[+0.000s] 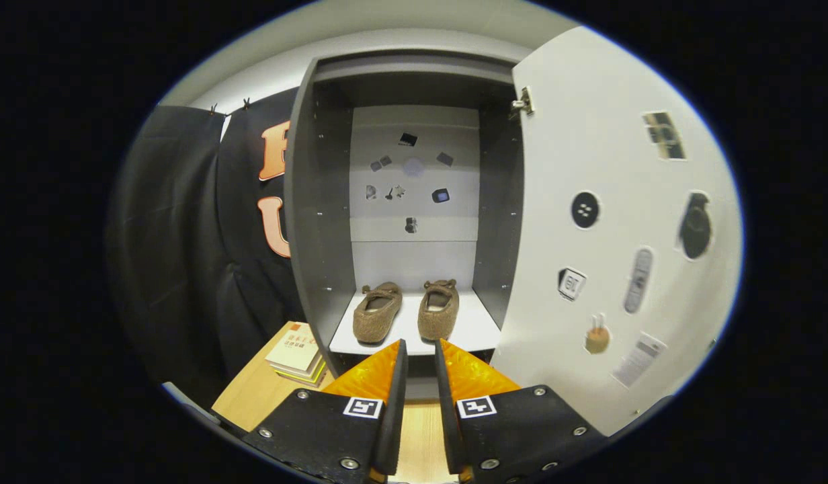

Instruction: Open the shoe cabinet door, grab the shoes and put them into the shoe cabinet, then close the shoe cabinet door.

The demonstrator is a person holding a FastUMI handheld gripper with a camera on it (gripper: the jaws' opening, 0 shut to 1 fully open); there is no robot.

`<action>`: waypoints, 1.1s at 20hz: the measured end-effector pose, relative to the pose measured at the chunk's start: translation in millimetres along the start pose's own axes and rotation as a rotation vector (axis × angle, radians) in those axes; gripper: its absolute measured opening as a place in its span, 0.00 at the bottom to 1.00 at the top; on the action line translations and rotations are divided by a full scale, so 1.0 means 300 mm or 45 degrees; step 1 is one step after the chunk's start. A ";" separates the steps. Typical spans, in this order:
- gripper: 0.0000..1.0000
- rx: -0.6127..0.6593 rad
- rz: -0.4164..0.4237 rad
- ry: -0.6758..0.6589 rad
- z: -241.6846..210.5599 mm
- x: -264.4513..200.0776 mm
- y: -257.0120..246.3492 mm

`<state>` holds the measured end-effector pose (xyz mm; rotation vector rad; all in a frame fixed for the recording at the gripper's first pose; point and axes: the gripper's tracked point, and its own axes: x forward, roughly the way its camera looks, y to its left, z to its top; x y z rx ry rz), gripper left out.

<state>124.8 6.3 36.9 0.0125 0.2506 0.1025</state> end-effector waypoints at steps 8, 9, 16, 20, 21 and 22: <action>0.29 0.071 -0.225 -0.034 -0.077 -0.371 -0.252; 0.31 0.082 -0.258 -0.038 -0.092 -0.408 -0.293; 0.36 0.117 -0.477 -0.023 -0.192 -0.536 -0.603; 0.39 0.163 -0.516 -0.037 -0.226 -0.511 -0.686; 0.39 0.175 -0.510 -0.049 -0.221 -0.499 -0.699; 0.39 0.188 -0.504 -0.064 -0.216 -0.479 -0.709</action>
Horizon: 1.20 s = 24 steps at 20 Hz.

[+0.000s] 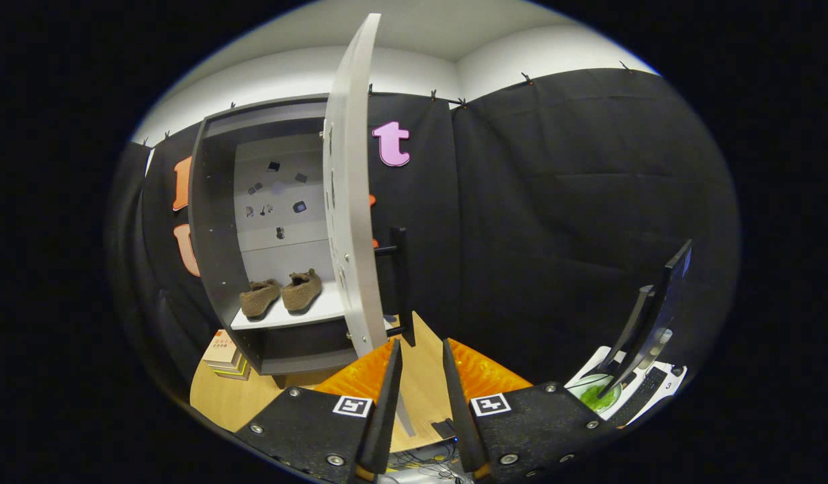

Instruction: Open the shoe cabinet door, grab the shoes and put them into the shoe cabinet, then close the shoe cabinet door.

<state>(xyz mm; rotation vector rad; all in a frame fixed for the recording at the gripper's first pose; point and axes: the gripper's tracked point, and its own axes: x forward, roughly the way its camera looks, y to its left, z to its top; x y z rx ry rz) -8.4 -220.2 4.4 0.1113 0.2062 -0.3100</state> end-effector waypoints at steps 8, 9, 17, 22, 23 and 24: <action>0.44 -0.022 0.069 -0.038 0.041 0.094 0.030; 0.45 -0.039 0.065 -0.048 0.045 0.091 0.027; 0.44 -0.064 0.141 -0.075 0.037 0.049 0.119; 0.44 -0.053 0.307 -0.076 0.021 0.002 0.262; 0.44 -0.060 0.342 -0.086 0.019 -0.005 0.294; 0.44 -0.069 0.381 -0.089 0.015 -0.010 0.327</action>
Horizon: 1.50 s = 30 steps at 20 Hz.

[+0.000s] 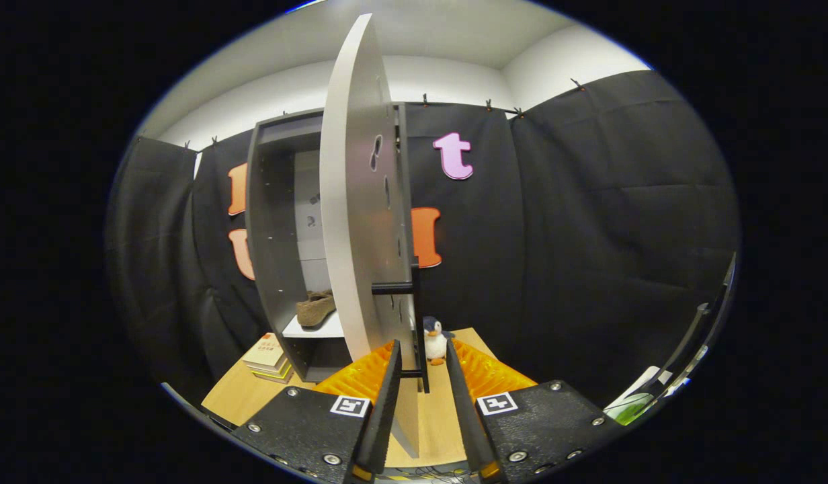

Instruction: Open the shoe cabinet door, grab the shoes and put them into the shoe cabinet, then close the shoe cabinet door.

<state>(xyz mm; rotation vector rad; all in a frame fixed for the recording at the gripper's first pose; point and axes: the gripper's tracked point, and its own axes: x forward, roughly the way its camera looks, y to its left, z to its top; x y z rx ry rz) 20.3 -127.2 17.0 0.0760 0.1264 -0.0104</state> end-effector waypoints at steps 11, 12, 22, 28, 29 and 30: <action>0.44 0.022 0.270 -0.023 0.034 0.092 0.233; 0.45 0.012 0.294 -0.025 0.033 0.092 0.228; 0.49 0.022 0.542 -0.036 0.039 0.196 0.486; 0.52 -0.004 0.543 -0.038 0.039 0.253 0.619; 0.52 -0.009 0.530 -0.047 0.044 0.264 0.637; 0.52 -0.019 0.518 -0.059 0.050 0.276 0.659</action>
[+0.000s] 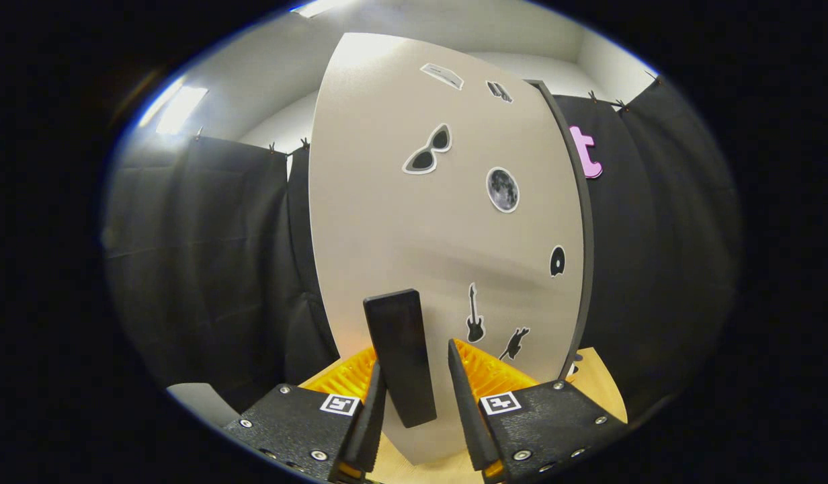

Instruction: Open the shoe cabinet door, grab the shoes and put them into the shoe cabinet, then close the shoe cabinet door.

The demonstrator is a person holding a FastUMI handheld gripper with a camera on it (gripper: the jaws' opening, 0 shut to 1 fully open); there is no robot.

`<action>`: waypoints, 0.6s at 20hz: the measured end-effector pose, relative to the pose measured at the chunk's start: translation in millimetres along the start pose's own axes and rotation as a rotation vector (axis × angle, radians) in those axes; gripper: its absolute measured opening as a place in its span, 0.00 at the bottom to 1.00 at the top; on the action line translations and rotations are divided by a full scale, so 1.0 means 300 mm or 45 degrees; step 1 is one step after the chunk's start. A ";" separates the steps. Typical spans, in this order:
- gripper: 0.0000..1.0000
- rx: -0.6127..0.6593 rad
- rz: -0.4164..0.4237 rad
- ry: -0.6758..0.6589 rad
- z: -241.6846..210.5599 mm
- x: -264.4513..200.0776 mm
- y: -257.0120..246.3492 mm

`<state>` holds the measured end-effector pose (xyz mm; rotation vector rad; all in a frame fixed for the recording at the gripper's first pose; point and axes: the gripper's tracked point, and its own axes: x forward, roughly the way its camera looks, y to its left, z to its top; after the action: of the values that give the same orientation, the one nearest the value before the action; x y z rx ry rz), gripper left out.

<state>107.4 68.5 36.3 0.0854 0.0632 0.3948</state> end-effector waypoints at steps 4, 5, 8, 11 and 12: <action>0.51 -0.073 -0.067 -0.035 0.012 0.049 0.025; 0.51 -0.082 -0.080 -0.041 0.013 0.058 0.030; 0.51 -0.065 -0.087 -0.045 0.008 0.096 0.052; 0.51 -0.053 -0.076 -0.050 0.013 0.118 0.072; 0.51 -0.051 -0.063 -0.045 0.009 0.125 0.078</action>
<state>133.2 104.2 39.7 0.0509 0.0226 0.3446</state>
